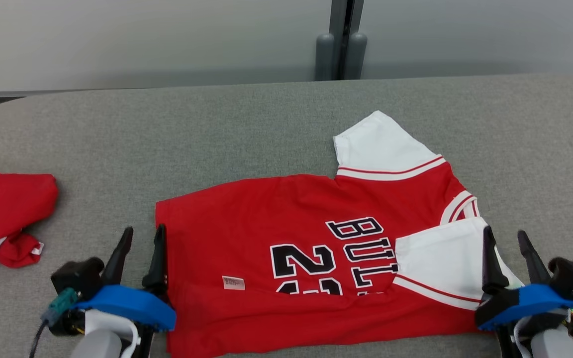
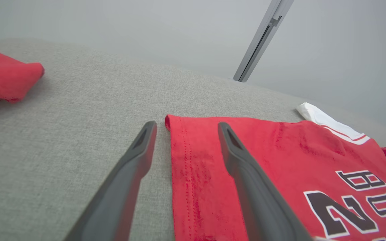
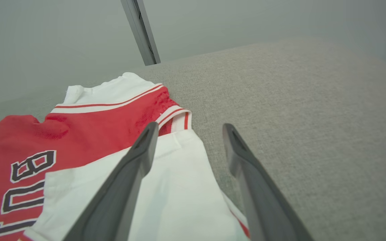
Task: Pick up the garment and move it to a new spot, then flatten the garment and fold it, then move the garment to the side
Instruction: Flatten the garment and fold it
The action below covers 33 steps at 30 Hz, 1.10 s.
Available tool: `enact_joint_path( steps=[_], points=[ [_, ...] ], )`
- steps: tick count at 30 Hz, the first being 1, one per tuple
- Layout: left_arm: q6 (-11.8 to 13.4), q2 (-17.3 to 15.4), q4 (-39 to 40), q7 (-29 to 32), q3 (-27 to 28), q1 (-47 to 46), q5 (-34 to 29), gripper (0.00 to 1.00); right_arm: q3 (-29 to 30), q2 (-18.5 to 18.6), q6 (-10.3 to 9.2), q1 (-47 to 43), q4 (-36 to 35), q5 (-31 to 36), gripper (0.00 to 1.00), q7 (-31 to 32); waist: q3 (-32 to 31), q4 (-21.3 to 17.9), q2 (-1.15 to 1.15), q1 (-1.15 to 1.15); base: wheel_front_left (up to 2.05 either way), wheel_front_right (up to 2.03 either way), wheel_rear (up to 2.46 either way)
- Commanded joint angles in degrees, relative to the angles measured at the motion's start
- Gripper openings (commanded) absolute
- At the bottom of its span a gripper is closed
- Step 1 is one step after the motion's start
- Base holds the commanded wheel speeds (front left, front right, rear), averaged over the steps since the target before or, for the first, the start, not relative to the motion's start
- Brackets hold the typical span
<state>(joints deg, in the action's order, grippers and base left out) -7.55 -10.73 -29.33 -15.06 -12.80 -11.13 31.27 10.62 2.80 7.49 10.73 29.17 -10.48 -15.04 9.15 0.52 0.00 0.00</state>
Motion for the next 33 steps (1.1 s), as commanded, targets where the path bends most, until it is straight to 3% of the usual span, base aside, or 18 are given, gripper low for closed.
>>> enact_joint_path(
  steps=[1,12,18,19,21,33],
  points=[
    [0.1,-1.4,-1.6,-0.1,-1.8,-3.9,1.7,1.00,-1.1,0.2,0.00,2.8,0.2,0.8,1.00,-0.2,1.7,0.3,0.00,0.00,0.00,0.00,0.00],
    [0.1,-6.9,-11.7,4.4,-13.5,-16.3,13.4,1.00,-6.9,0.3,-0.01,13.8,2.9,7.3,1.00,-0.2,7.2,-1.1,0.00,0.00,0.00,0.00,0.00],
    [0.1,-9.2,-11.2,3.2,-19.2,-19.3,19.4,1.00,-6.7,0.2,-0.01,21.0,6.6,12.0,1.00,2.4,9.4,-1.0,0.00,0.00,0.00,0.00,0.00],
    [0.1,-9.6,-11.0,2.9,-20.2,-19.8,20.1,0.80,-6.6,0.2,-0.01,22.3,7.1,12.8,1.00,3.4,9.8,-0.8,0.00,0.00,0.00,0.00,0.00],
    [0.1,-10.3,-10.6,2.2,-22.2,-20.7,21.3,0.02,-6.1,0.2,-0.01,24.8,8.5,13.8,1.00,6.5,10.5,-0.4,0.00,0.00,0.00,0.00,0.00],
    [0.1,-12.4,-5.3,-0.2,-30.6,-27.6,23.3,0.00,-1.0,0.2,-0.01,41.0,13.2,22.7,1.00,22.4,15.5,5.3,0.00,0.00,0.00,0.00,0.00]
  ],
)
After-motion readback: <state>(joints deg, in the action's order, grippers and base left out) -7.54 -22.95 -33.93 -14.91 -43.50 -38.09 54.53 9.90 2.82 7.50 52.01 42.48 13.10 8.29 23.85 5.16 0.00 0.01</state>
